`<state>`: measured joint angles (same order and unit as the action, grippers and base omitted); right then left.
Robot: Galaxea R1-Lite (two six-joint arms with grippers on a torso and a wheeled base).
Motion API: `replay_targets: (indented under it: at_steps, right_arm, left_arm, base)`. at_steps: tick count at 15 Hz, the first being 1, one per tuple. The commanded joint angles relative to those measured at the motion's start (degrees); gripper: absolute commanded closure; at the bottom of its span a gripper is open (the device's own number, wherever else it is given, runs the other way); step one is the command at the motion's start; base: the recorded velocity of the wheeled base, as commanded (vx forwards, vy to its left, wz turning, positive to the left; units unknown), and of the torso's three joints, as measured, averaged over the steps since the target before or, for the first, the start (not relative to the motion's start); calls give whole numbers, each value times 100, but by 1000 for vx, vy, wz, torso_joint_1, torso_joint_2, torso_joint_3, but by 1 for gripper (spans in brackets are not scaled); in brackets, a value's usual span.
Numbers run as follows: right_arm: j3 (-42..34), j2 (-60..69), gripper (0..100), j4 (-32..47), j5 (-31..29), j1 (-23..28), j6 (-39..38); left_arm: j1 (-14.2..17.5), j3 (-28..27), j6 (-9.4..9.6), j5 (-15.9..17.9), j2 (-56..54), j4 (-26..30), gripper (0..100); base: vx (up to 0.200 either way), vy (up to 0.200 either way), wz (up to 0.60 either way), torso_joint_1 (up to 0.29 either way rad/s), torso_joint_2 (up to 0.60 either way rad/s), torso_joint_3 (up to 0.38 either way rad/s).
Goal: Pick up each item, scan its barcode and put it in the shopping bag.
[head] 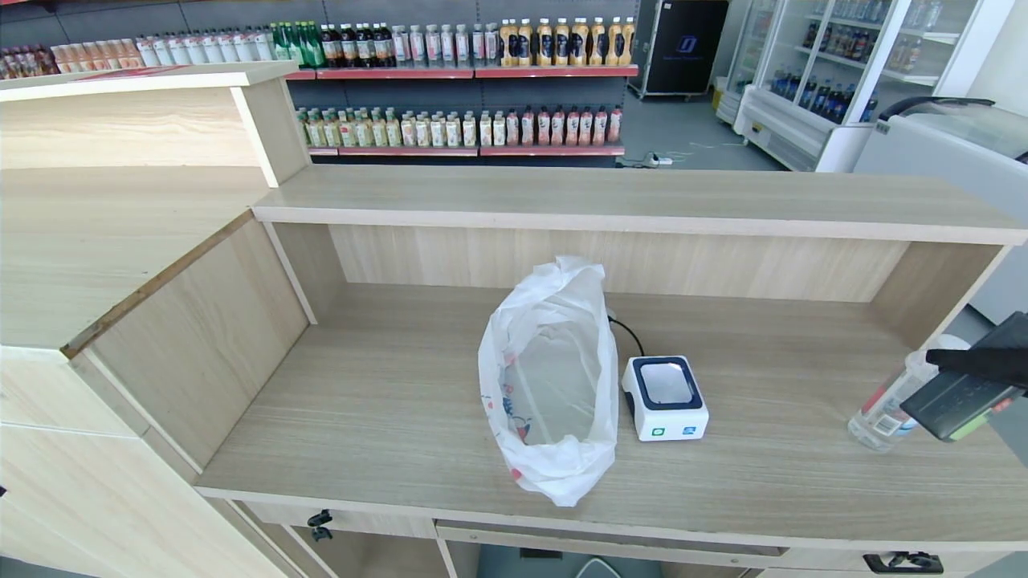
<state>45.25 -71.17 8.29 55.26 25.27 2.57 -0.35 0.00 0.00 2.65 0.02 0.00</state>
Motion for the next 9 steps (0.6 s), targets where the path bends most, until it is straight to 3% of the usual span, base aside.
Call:
replay_targets:
  at_steps: [1,4,8,9]
  right_arm:
    - [19,-73,100,-3,2,-13,50]
    - [274,-178,100,-29,-349,-242,-55]
    - [792,-415,100,-3,-622,-550,-1136]
    - [933,-714,100,-3,-1105,-822,-1549]
  left_arm:
    - [0,0,0,-1,6,0,0]
    - [0,0,0,-1,6,0,0]
    - [0,0,0,-1,6,0,0]
    - [0,0,0,-1,6,0,0]
  base:
    - [0,0,0,0,0,0]
    - [0,0,600,-1,-1,2]
    - [0,0,600,7,0,1]
    - [0,0,0,0,0,0]
